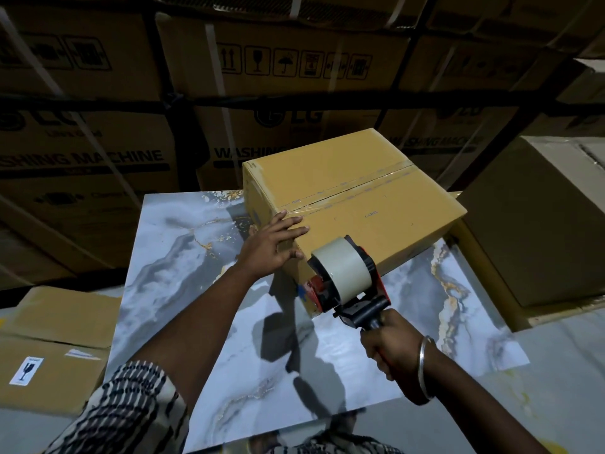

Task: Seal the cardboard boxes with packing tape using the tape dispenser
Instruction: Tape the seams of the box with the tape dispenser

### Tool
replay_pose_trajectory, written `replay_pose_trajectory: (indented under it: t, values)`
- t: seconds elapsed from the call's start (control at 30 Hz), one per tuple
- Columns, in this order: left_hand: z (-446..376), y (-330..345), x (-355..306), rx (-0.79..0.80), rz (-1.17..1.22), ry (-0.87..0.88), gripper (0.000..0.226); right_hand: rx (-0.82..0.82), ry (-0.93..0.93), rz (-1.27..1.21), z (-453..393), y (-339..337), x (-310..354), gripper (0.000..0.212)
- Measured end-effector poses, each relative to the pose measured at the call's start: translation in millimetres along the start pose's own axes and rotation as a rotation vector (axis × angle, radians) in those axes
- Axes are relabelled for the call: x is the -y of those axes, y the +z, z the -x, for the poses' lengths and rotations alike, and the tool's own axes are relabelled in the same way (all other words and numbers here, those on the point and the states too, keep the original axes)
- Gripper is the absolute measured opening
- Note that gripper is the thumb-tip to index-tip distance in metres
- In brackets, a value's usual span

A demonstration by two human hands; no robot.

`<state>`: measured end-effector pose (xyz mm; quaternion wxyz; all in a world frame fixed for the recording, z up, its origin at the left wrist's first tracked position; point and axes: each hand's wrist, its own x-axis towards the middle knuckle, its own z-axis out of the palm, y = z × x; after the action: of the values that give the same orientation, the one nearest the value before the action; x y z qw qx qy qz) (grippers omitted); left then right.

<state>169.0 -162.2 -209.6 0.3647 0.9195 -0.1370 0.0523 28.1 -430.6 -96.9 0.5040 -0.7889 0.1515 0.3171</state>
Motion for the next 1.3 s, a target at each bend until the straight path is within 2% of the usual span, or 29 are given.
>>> replay_pose_trajectory:
  t: [0.1,0.17,0.27,0.7,0.77,0.87,0.97,1.1,1.17,1.23,1.3]
  values:
    - [7,1,-14,-0.013,-0.047,-0.001,0.047,-0.008,-0.015,-0.012,1,1,-4,0.022]
    - [18,9,-23,-0.038,-0.029,0.103,0.037,-0.009,-0.022,-0.02,0,1,-6,0.022]
    - [33,25,-21,0.028,0.025,0.198,0.036,-0.009,-0.028,-0.035,-3,0,-9,0.021]
    - [28,37,-17,-0.092,0.077,0.136,0.027,0.014,-0.062,-0.055,-15,-4,-29,0.023]
    - [31,31,-29,-0.12,0.082,0.114,0.036,0.016,-0.063,-0.053,-14,-6,-39,0.024]
    - [36,22,-50,-0.1,0.061,0.064,0.051,0.027,-0.051,-0.084,-11,-9,-59,0.025]
    - [38,19,-55,-0.064,0.036,0.039,0.045,0.042,-0.055,-0.123,-8,-12,-77,0.027]
    - [36,17,-55,0.005,-0.057,-0.001,0.049,0.072,-0.12,-0.16,-11,-15,-94,0.031]
    - [35,15,-57,0.016,-0.093,0.088,0.044,0.081,-0.145,-0.165,-14,-14,-101,0.033]
    - [35,15,-64,0.01,-0.066,0.269,0.04,0.085,-0.164,-0.176,-16,-14,-106,0.03]
    - [36,23,-80,0.078,-0.044,0.338,0.042,0.106,-0.176,-0.185,-16,-13,-111,0.028]
